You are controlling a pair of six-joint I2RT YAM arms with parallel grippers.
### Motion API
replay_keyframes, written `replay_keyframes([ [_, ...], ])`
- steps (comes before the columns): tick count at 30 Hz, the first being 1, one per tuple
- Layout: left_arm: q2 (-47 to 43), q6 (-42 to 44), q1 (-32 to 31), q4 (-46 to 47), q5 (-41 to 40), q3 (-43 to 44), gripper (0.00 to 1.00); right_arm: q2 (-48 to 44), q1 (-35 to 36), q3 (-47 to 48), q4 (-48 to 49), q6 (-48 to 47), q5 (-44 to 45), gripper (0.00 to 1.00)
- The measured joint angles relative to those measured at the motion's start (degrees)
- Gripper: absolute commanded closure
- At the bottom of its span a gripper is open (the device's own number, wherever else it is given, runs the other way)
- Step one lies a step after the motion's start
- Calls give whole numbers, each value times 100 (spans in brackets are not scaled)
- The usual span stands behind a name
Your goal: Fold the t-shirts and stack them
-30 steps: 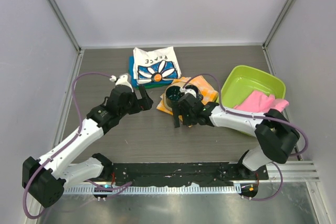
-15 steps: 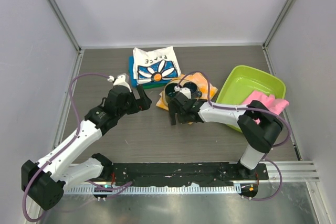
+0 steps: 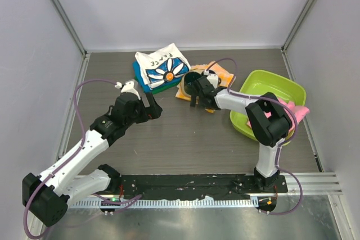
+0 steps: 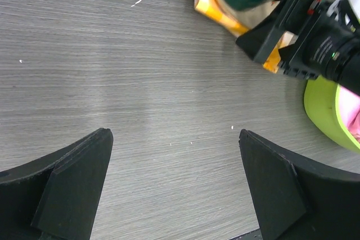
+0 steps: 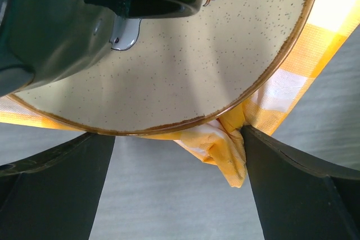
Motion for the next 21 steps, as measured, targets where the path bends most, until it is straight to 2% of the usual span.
replay_keyframes([
  [13,-50,0,2,-4,-57,-92,0,1093,-994,1681,-763,372,184,0],
  [21,-55,0,2,-9,-76,-92,0,1941,-1491,3082,-1373,391,133,0],
])
